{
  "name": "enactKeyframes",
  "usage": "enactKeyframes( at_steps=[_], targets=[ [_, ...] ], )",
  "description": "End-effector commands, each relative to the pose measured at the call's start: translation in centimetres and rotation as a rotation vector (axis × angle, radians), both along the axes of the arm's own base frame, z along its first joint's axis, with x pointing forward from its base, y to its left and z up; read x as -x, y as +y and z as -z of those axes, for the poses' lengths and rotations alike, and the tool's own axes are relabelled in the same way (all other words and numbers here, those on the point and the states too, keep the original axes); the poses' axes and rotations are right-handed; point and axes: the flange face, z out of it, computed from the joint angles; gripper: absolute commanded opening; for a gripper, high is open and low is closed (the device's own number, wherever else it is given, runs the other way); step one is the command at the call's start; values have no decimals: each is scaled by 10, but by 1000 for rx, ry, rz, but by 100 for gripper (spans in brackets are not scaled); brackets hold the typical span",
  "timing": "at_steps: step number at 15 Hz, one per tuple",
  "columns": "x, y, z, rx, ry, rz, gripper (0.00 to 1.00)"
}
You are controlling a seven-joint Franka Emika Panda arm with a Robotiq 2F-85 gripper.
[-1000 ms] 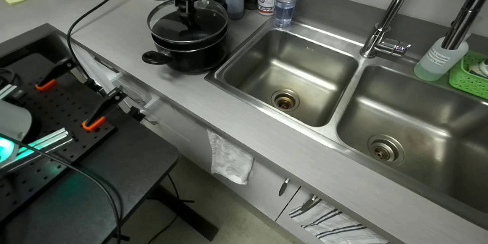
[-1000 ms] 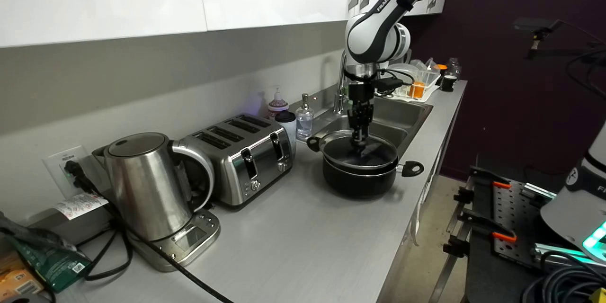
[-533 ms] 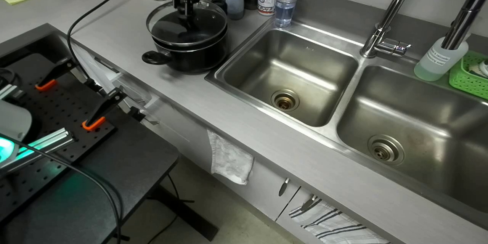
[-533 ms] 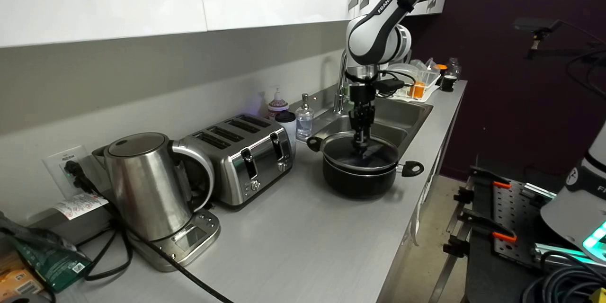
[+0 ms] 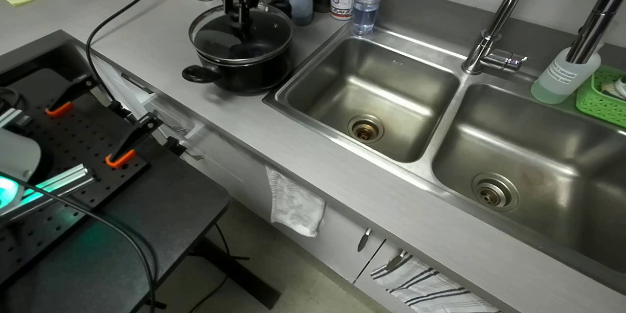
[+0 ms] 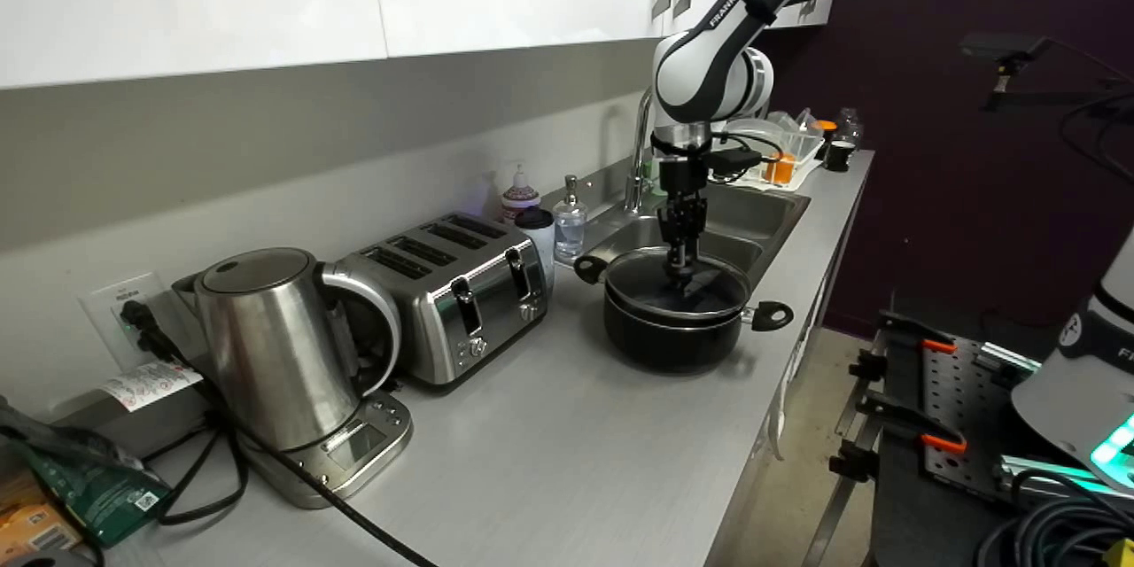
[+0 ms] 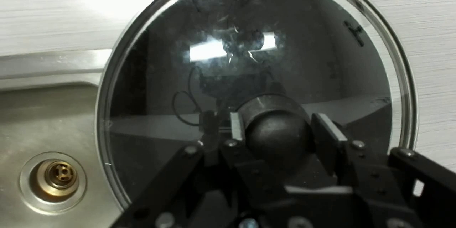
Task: Place the lid on the pot
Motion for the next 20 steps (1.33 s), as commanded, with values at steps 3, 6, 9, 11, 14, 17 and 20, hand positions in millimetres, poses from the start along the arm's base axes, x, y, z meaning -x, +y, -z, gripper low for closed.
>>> enactKeyframes(
  at_steps=[3, 6, 9, 11, 14, 17, 20],
  targets=[
    [2, -7, -7, -8, 8, 14, 24],
    [1, -6, -6, -7, 13, 11, 24],
    [1, -5, -4, -3, 18, 9, 24],
    [0, -3, -4, -1, 20, 6, 24],
    [-1, -1, -2, 13, 30, 1, 24],
    [-3, 4, 0, 38, 39, -15, 24],
    [-6, 11, -2, 79, 44, -34, 24]
  ],
)
